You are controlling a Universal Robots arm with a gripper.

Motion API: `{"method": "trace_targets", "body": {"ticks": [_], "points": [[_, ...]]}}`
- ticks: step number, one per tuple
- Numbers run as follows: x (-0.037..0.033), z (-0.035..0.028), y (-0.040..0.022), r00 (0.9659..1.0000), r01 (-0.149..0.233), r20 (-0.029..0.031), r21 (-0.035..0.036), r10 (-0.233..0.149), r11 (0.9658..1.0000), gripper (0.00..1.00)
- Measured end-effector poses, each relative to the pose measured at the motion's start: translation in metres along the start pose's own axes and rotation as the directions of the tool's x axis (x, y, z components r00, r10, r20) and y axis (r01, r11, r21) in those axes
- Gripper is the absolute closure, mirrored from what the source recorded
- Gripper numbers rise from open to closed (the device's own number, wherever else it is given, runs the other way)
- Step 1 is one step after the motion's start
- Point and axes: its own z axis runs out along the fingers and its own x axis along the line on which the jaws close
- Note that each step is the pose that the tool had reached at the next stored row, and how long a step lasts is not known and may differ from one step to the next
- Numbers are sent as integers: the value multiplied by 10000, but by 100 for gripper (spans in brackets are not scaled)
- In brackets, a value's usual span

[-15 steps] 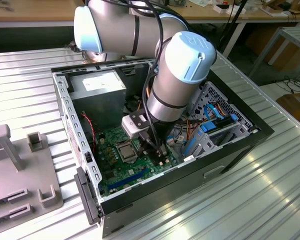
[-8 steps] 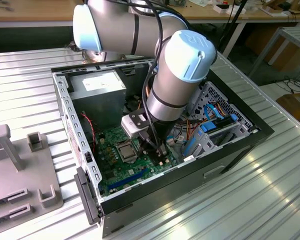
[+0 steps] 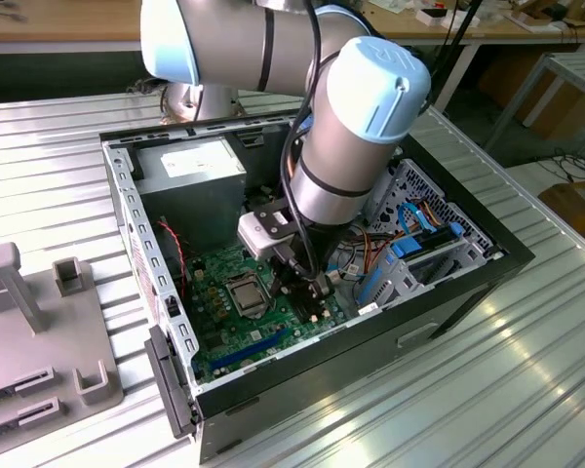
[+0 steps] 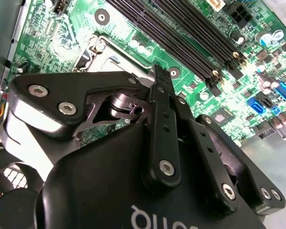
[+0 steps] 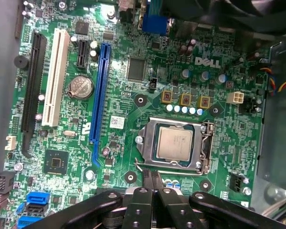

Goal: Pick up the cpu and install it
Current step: 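Install the first cpu locking lever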

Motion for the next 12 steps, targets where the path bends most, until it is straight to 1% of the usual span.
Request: {"method": "trace_targets", "body": {"ticks": [5,12], "points": [[-1,-24,2,10000,1,0,0,-1,10000,89],[-2,-26,9,10000,0,0,-1,0,10000,89]]}}
